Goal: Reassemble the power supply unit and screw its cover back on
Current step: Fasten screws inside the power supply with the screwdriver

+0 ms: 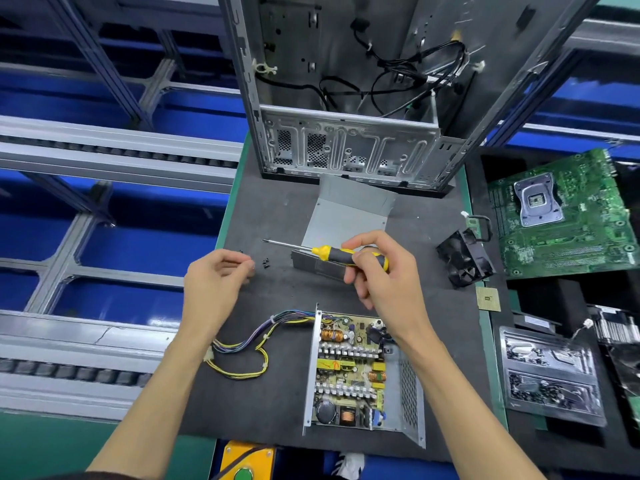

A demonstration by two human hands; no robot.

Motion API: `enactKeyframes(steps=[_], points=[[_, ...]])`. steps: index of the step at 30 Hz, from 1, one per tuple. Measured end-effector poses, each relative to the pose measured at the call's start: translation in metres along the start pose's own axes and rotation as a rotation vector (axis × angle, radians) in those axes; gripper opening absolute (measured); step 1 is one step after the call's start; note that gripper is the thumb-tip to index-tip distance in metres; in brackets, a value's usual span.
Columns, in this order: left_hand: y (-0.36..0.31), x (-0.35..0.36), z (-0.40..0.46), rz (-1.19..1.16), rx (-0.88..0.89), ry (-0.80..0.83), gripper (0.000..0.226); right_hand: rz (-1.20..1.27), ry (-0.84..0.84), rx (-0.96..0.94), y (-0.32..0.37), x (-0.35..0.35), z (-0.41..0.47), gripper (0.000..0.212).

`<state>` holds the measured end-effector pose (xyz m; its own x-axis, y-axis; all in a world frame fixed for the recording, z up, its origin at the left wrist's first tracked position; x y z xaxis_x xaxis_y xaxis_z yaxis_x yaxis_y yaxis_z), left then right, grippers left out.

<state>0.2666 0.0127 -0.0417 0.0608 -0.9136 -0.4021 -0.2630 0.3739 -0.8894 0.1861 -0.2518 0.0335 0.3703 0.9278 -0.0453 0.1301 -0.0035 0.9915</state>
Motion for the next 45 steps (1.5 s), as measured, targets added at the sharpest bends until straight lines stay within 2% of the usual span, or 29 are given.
enactKeyframes(steps=[2,4,10,14,19,45], points=[[0.002,0.006,-0.004,-0.32,-0.154,0.088,0.005,0.028,-0.009,0.015,-0.002,-0.002,0.0,0.017],[-0.001,0.012,-0.008,-0.491,-0.248,0.172,0.008,0.052,-0.015,0.033,-0.005,-0.004,-0.001,0.017],[-0.007,0.033,-0.026,-0.768,-0.423,0.365,0.015,0.066,-0.011,0.052,-0.008,-0.006,-0.006,0.019],[-0.012,0.04,-0.039,-0.898,-0.479,0.375,0.019,0.058,-0.014,0.044,-0.007,-0.009,-0.01,0.019],[-0.021,0.044,-0.048,-0.966,-0.505,0.377,0.015,0.036,-0.01,0.01,-0.002,-0.011,-0.014,0.02],[-0.044,0.056,-0.106,-0.837,-0.468,0.418,0.006,0.002,-0.035,-0.093,0.012,-0.06,-0.063,0.017]])
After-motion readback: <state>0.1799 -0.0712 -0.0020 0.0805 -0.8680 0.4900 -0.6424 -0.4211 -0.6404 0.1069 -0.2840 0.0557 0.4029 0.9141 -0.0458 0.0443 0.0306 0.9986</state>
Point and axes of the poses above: each hand's wrist, its own z-axis towards the middle knuckle, its own x-axis out of the palm, y = z × x, the point moved 10 cm from there along z, towards the middle knuckle, and after that the axes turned 5 degrees about -y, right-handed, at the moved point
